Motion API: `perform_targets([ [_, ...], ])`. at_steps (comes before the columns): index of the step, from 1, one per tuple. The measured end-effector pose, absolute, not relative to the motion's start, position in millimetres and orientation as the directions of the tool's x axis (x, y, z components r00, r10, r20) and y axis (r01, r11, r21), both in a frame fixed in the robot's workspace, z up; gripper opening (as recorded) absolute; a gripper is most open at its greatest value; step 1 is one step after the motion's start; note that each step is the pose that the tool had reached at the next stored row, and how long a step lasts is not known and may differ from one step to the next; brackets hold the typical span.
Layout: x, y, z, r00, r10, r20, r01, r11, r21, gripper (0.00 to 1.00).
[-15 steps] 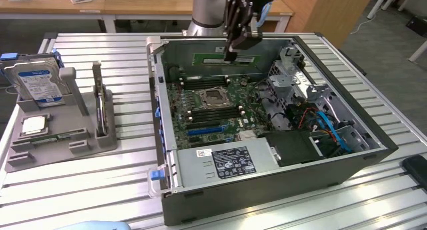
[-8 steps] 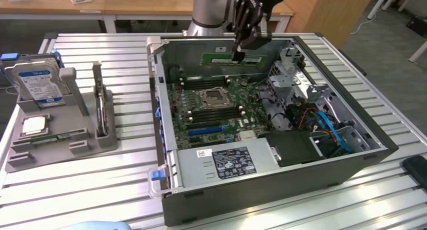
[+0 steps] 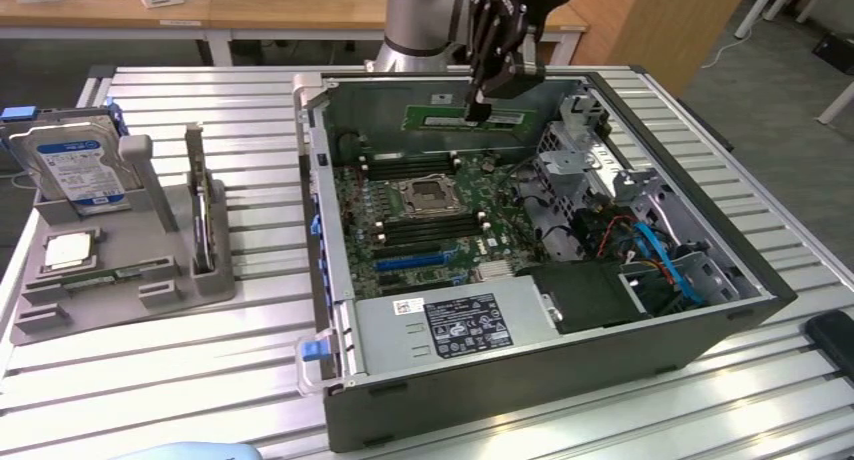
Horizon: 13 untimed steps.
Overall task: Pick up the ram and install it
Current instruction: 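Pick up the ram and move it above insertion slot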
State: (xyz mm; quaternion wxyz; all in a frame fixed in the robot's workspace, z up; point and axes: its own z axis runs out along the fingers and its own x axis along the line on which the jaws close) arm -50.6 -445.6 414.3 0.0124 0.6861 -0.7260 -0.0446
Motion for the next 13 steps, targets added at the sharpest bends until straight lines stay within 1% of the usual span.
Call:
perform_targets([
  [13, -46, -427, 412, -0.055, -0.998, -0.043, -0.995, 0.051, 0.082, 0.13],
])
